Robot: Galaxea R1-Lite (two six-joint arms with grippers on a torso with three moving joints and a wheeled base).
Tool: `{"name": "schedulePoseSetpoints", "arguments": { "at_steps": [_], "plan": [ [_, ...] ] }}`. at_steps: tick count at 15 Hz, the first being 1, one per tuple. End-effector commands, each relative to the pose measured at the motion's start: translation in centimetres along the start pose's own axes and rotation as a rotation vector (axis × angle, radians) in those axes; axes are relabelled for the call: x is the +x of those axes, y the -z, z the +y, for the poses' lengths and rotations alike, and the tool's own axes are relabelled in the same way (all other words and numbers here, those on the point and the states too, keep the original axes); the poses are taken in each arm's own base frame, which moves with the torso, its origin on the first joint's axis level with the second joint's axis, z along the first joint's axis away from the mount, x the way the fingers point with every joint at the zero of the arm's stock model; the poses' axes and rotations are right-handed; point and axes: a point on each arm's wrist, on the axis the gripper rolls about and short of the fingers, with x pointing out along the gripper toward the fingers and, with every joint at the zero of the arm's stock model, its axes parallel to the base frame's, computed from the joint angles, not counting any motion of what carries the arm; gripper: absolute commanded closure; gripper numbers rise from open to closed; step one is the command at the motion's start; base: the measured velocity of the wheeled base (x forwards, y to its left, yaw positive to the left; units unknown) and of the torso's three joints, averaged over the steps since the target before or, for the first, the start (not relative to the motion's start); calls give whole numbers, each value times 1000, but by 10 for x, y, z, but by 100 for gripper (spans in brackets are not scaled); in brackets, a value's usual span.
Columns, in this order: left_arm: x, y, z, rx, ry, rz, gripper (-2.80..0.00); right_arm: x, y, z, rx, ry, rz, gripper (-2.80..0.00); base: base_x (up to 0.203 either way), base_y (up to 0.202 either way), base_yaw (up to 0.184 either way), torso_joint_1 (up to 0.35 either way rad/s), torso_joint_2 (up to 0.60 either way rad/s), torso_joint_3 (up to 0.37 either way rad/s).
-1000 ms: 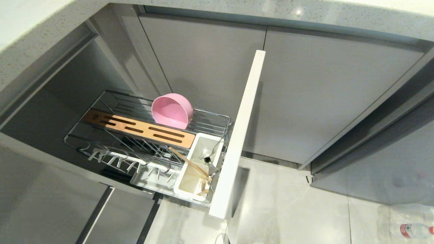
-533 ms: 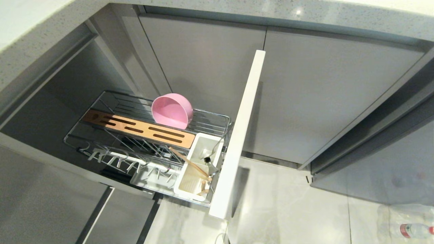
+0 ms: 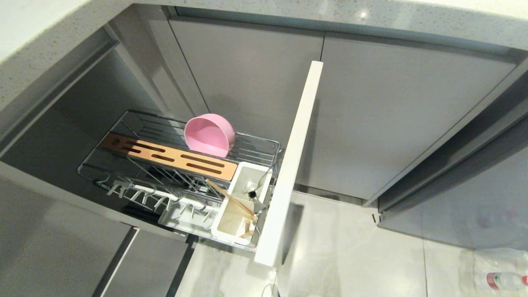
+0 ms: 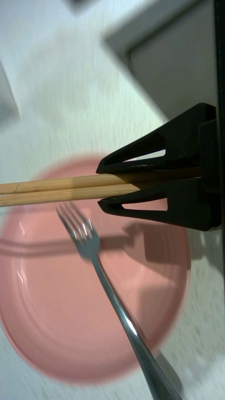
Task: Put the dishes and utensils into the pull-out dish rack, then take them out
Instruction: Pick up the chopsticks and place it in the cupboard
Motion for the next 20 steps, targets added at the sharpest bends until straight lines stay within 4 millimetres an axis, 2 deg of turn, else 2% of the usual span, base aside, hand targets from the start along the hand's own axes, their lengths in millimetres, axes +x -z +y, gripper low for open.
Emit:
{"name": "schedulePoseSetpoints", "arguments": {
  "at_steps": [1, 4, 6, 9, 13, 15, 18, 20],
  "plan": [
    [-23, -10, -2, -19, 115, -35, 0, 0, 0, 0, 1, 0, 2, 0, 0, 0, 0, 0, 0, 0],
    [-47, -15, -5, -57, 388, 41, 0, 0, 0, 0, 1, 0, 2, 0, 0, 0, 0, 0, 0, 0],
    [-62, -11, -2, -89, 627, 207, 0, 0, 0, 0, 1, 0, 2, 0, 0, 0, 0, 0, 0, 0],
    [-67, 0, 2, -98, 855, 442, 0, 0, 0, 0, 1, 0, 2, 0, 0, 0, 0, 0, 0, 0],
    [-60, 20, 3, -92, 970, 705, 0, 0, 0, 0, 1, 0, 2, 0, 0, 0, 0, 0, 0, 0],
    [-61, 33, 8, -87, 993, 909, 0, 0, 0, 0, 1, 0, 2, 0, 0, 0, 0, 0, 0, 0],
    [-59, 53, 16, -66, 905, 1152, 0, 0, 1, 0, 1, 0, 3, 0, 0, 0, 0, 0, 0, 0],
    [-55, 62, 19, -55, 820, 1250, 0, 0, 0, 0, 1, 0, 2, 0, 0, 0, 0, 0, 0, 0]
  ]
}}
